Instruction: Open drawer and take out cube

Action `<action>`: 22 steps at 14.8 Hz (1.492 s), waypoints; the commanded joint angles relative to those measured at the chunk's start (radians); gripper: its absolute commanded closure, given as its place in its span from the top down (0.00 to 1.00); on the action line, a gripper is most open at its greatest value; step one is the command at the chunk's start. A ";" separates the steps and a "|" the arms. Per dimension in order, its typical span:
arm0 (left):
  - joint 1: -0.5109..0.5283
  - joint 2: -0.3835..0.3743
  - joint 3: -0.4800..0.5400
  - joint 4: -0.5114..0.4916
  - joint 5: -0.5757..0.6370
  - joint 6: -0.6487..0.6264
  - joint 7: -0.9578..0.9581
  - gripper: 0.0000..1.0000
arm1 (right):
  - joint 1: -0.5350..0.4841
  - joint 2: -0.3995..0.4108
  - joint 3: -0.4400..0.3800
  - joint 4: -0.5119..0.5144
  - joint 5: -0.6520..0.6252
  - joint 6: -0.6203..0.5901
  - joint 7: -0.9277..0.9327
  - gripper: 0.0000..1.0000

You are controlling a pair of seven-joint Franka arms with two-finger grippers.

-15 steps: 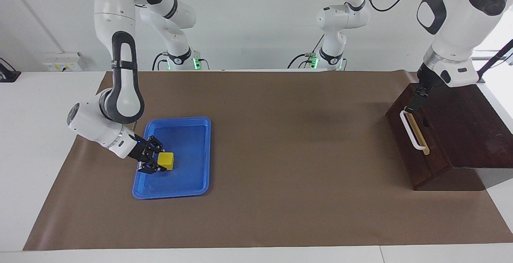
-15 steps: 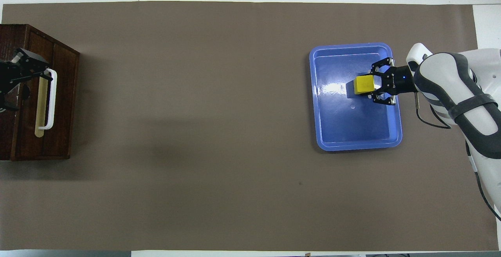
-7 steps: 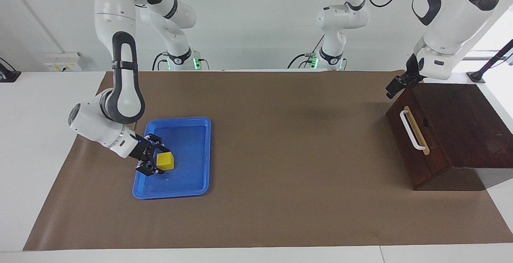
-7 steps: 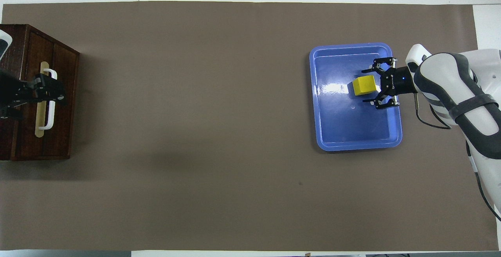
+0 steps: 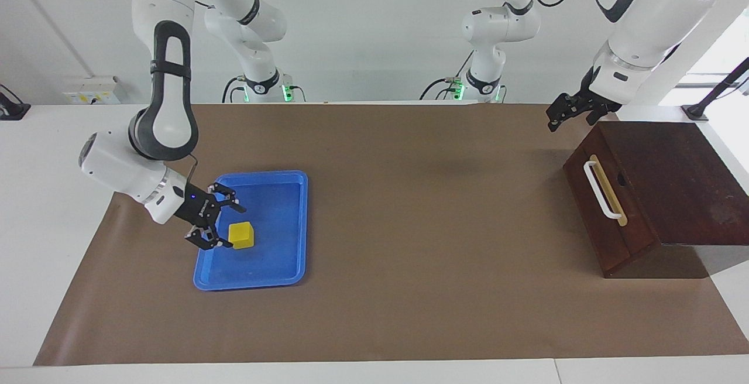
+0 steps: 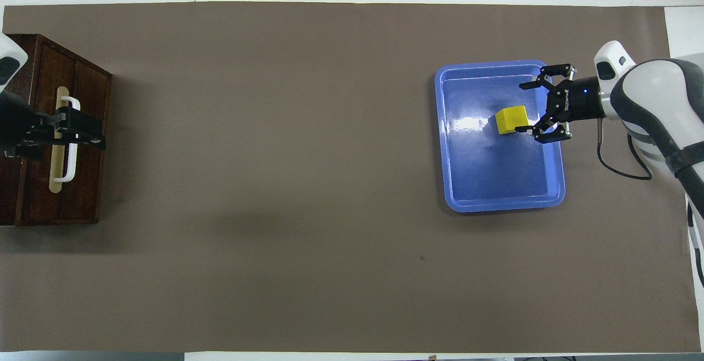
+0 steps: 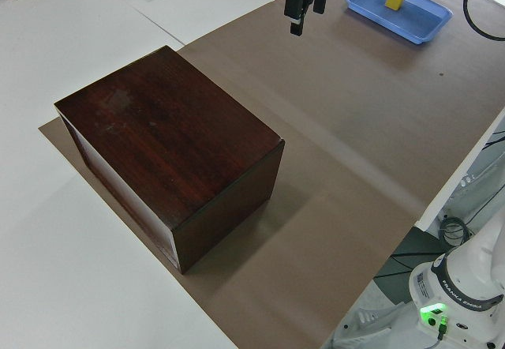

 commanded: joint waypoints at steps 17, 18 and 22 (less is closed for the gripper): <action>-0.002 0.000 0.013 0.010 -0.019 0.000 0.107 1.00 | 0.065 -0.391 0.004 0.219 -0.665 -0.545 1.443 1.00; -0.005 -0.004 0.015 0.006 -0.019 0.004 0.090 1.00 | 0.079 -0.403 -0.006 0.228 -0.700 -0.578 1.531 1.00; 0.008 -0.016 0.012 -0.002 -0.017 -0.002 0.090 1.00 | 0.081 -0.426 0.000 0.232 -0.743 -0.657 1.767 1.00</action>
